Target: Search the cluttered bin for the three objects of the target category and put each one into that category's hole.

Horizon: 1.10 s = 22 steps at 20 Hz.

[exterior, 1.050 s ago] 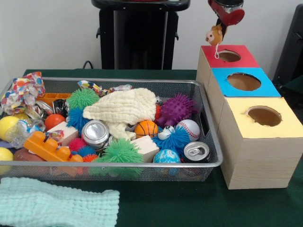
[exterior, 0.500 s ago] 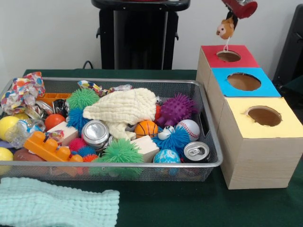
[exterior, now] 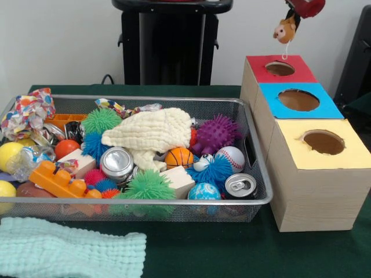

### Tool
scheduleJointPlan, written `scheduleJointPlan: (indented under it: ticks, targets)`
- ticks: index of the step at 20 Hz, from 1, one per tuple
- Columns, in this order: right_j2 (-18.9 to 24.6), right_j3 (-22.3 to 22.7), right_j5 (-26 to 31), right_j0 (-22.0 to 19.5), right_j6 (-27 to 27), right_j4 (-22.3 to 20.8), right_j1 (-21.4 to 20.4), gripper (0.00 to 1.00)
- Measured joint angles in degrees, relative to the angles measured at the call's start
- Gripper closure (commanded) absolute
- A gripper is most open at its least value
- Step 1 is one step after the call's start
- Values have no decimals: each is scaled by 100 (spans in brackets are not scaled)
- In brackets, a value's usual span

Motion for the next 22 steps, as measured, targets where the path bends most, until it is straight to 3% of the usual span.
scheduleJointPlan:
  ticks: [6,16,22]
  targets:
    - [46,70,-98,-34,5,283,139,100]
    - [357,341,-1050,-62,6,847,387,100]
    - [448,492,-1219,-88,6,1097,348,100]
